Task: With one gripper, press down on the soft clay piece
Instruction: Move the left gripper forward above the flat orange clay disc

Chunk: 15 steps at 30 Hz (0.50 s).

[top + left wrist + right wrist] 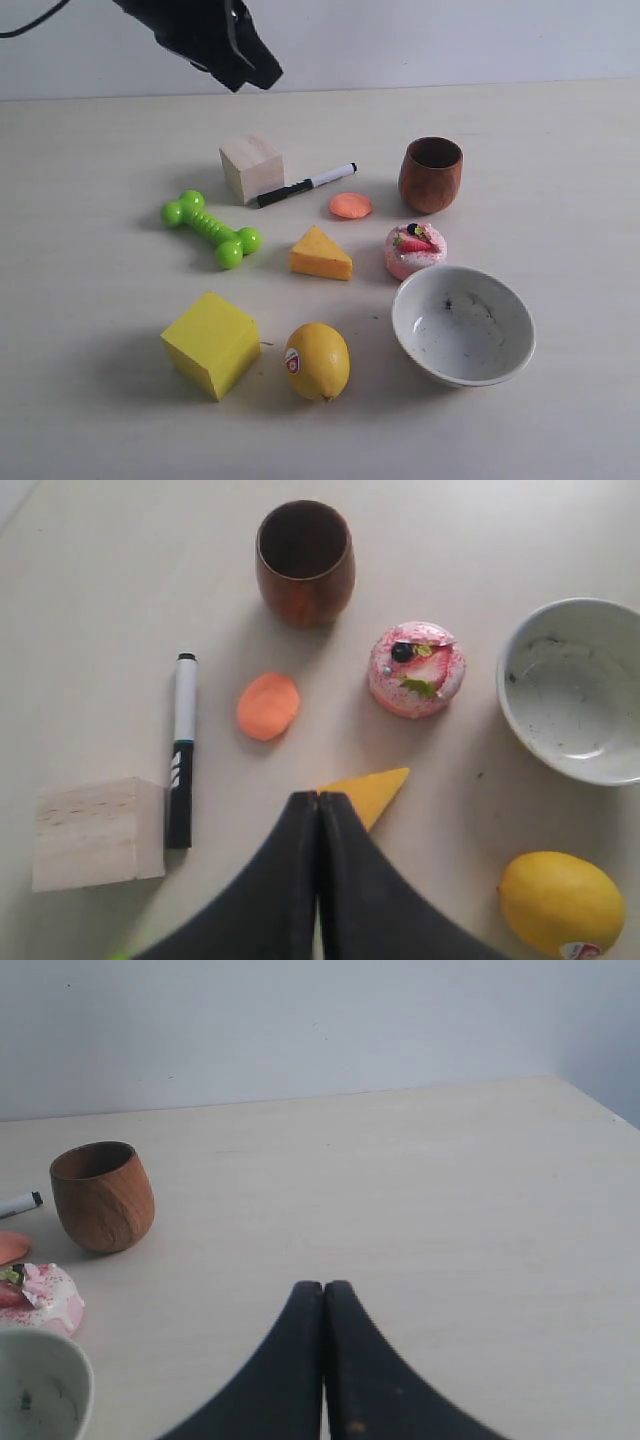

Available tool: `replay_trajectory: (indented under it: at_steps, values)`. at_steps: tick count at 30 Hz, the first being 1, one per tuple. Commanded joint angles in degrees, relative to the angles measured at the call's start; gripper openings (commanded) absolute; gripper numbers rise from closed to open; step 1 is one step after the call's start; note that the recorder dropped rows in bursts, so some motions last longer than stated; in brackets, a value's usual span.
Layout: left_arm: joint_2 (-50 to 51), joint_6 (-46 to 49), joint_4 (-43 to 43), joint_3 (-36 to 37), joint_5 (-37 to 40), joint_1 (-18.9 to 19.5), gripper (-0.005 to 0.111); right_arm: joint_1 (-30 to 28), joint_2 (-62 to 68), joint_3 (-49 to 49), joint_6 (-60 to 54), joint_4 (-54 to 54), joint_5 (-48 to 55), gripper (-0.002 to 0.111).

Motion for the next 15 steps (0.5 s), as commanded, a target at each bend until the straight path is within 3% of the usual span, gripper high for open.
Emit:
replay_trajectory:
  at_steps: [1, 7, 15]
  values:
    - [3.99, 0.26, -0.93, -3.02, 0.42, -0.27, 0.000, -0.26, -0.38, 0.33, 0.00, 0.15, -0.42, 0.000]
    - [9.78, -4.02, -1.44, -10.05, 5.97, -0.27, 0.000, -0.26, -0.38, 0.33, 0.00, 0.15, -0.42, 0.000]
    - [10.19, -4.45, -5.54, -10.53, 6.51, -0.27, 0.000, -0.26, -0.38, 0.33, 0.00, 0.15, -0.42, 0.000]
